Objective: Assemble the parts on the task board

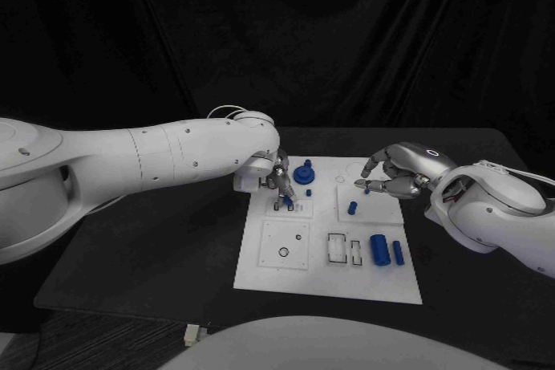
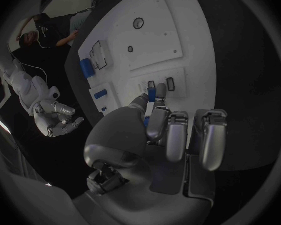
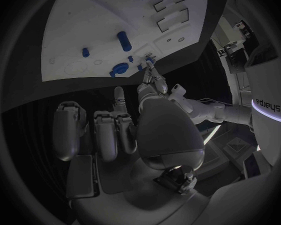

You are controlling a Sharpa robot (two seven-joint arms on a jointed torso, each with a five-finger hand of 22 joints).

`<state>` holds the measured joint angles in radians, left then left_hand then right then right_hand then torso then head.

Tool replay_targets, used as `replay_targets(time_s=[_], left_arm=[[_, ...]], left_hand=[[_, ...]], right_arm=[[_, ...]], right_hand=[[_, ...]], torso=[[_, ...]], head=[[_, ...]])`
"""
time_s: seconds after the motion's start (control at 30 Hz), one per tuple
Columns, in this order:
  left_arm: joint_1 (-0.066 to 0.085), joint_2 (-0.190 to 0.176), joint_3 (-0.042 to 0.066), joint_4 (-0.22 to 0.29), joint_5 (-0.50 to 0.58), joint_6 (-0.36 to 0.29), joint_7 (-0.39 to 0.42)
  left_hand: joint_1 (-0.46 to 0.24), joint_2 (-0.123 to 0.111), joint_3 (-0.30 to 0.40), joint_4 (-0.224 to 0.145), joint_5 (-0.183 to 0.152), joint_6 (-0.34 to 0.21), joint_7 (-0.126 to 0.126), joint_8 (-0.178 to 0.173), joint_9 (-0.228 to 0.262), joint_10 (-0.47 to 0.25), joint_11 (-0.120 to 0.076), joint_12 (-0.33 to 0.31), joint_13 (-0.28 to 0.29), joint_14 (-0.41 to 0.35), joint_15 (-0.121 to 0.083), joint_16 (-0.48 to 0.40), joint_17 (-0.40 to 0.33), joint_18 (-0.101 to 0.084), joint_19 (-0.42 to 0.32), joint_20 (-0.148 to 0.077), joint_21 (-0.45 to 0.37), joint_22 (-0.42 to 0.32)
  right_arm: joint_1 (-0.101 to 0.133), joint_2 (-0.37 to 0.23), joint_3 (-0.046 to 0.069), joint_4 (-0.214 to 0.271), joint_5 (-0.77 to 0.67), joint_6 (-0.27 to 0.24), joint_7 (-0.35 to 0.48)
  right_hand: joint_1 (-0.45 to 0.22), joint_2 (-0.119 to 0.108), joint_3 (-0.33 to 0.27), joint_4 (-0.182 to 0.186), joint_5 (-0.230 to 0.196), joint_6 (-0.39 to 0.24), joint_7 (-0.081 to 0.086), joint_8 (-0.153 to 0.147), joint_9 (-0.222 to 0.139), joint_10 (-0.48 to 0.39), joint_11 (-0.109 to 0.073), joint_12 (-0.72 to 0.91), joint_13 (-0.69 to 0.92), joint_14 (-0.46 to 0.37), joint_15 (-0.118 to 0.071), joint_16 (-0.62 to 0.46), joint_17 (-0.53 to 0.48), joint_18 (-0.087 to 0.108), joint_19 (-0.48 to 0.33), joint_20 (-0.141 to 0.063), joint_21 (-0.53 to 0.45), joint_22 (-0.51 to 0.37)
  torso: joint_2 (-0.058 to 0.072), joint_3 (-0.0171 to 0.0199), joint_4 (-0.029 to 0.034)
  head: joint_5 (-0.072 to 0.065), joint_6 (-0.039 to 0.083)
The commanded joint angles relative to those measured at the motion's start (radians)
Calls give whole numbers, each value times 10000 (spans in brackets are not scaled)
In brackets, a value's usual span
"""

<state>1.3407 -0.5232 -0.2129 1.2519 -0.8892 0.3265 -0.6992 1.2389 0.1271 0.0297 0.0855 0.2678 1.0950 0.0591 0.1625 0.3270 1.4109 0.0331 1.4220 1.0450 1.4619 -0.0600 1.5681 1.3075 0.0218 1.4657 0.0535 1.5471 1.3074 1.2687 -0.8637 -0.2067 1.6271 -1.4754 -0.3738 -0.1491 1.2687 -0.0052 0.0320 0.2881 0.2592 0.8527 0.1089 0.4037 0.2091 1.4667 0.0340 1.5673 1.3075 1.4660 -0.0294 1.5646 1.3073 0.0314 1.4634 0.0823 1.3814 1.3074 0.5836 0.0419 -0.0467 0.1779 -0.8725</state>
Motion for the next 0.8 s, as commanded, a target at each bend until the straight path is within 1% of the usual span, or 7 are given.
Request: replay_targets(time_s=[0.03,0.23,0.37,0.53,0.6,0.73,0.8], left_arm=[[-19,-15,7,54,59,168,-175],[-38,-9,6,47,59,203,-206],[-70,20,6,31,59,209,-201],[-115,36,5,-4,59,200,-190],[-141,48,5,-33,59,209,-186],[-171,56,5,-51,59,213,-178],[-184,68,5,-65,59,216,-169]], left_hand=[[-129,-23,64,-11,-76,25,8,-35,14,1599,-489,1488,5258,1089,-63,27,2633,-74,637,-63,-61,2105],[-161,-45,90,-5,-114,39,7,-42,24,1599,-493,1488,5258,1089,-68,27,2633,-69,623,-65,-73,2086],[-191,-53,108,8,-143,39,9,-52,29,1599,-493,1488,5258,1089,-70,27,2633,-67,619,-67,-77,2081],[-219,-61,132,18,-183,36,11,-64,34,1599,-493,1488,5258,1089,-71,27,2633,-68,622,-68,-76,2085],[-261,-82,172,30,-281,37,11,-84,45,1599,-493,1488,5258,1089,-71,27,2633,-69,626,-69,-76,2089],[-346,-144,267,41,-643,49,17,-128,80,1599,-488,1488,5258,1089,-70,27,2633,-66,617,-70,-89,2078],[-346,-144,267,41,-643,49,17,-128,80,1599,-488,1488,5258,1089,-70,27,2633,-66,617,-70,-89,2078]], right_arm=[[-32,-2,7,-6,-17,101,-185],[-48,0,7,-12,-17,123,-181],[-59,5,7,-14,-17,136,-175],[-68,-2,7,-10,-17,149,-172],[-72,-15,7,-5,-17,156,-174],[-76,-30,7,3,-17,170,-179],[-79,-35,7,2,-17,177,-182]], right_hand=[[129,2,9,-61,39,42,-14,-44,-10,1041,-32,35,2633,987,-51,-62,2435,194,38,-65,-48,1954],[148,2,12,-65,54,42,-13,-46,-11,1041,-33,35,2633,985,-52,-66,2429,197,32,-66,-61,1949],[158,3,14,-67,61,42,-14,-47,-12,1041,-33,35,2633,983,-52,-69,2424,197,31,-66,-65,1948],[158,3,14,-67,61,42,-14,-47,-12,1041,-33,35,2633,983,-52,-69,2424,197,31,-66,-65,1948],[158,3,14,-67,61,42,-14,-47,-12,1041,-33,35,2633,983,-52,-69,2424,197,31,-66,-65,1948],[158,3,14,-67,61,42,-14,-47,-12,1041,-33,35,2633,983,-52,-69,2424,197,31,-66,-65,1948],[158,3,14,-67,61,42,-14,-47,-12,1041,-33,35,2633,983,-52,-69,2424,197,31,-66,-65,1948]], torso=[[-8,-4,-12],[1,-9,-12],[1,-1,-19],[-12,4,12],[-12,5,10],[-8,-3,-3],[-9,-9,-10]], head=[[31,-2],[73,-2],[79,-2],[39,-2],[47,-2],[97,-2],[124,-2]])
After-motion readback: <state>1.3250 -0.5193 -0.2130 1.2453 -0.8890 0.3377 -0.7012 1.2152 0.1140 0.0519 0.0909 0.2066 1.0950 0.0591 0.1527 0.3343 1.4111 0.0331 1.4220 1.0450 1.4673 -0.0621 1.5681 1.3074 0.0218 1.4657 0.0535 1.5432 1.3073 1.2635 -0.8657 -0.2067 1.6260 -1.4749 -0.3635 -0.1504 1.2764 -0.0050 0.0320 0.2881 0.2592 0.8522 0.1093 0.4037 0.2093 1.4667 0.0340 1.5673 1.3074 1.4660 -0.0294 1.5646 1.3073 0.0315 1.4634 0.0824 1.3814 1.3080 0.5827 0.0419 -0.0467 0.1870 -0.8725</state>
